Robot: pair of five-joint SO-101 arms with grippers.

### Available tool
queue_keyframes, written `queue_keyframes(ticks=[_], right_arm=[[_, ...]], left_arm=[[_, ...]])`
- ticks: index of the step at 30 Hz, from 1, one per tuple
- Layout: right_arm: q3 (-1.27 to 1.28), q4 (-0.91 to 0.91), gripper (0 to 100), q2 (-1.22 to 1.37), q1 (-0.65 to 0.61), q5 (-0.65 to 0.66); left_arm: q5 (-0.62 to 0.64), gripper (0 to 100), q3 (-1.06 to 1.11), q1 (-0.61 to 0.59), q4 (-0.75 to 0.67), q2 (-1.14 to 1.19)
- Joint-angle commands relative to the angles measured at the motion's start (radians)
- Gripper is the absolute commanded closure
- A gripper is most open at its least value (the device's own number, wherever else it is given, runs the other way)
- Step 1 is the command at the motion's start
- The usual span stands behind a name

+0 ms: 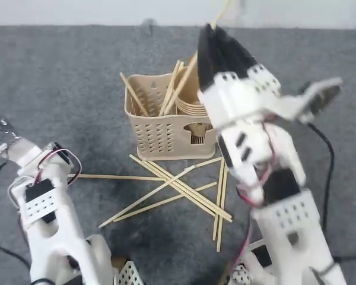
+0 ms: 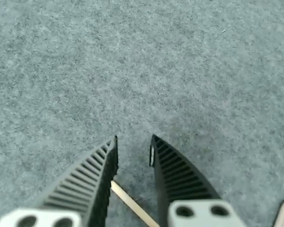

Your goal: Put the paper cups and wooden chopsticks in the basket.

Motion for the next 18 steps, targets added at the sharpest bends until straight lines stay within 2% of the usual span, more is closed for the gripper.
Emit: queue_keyframes(ticks=[1, 10, 13, 15, 18], right_arm=[[-0.146, -0.039, 99.1, 0.143, -0.005, 0.017], [-0.393, -0.038, 99.1, 0.498, -0.004, 0.017], [-0.411, -0.036, 98.8, 0.550, -0.002, 0.023], [-0.405, -0.035, 98.2, 0.567, -0.008, 0.074], [-0.371, -0.035, 92.8, 0.568, -0.010, 0.106]], left_arm=[[-0.014, 89, -0.005, 0.011, -0.026, -0.006], [-0.014, 89, -0.007, 0.011, -0.026, -0.005], [-0.014, 89, -0.008, 0.011, -0.026, -0.005], [-0.014, 89, -0.008, 0.011, -0.026, -0.005], [-0.014, 89, -0.008, 0.011, -0.026, -0.005]])
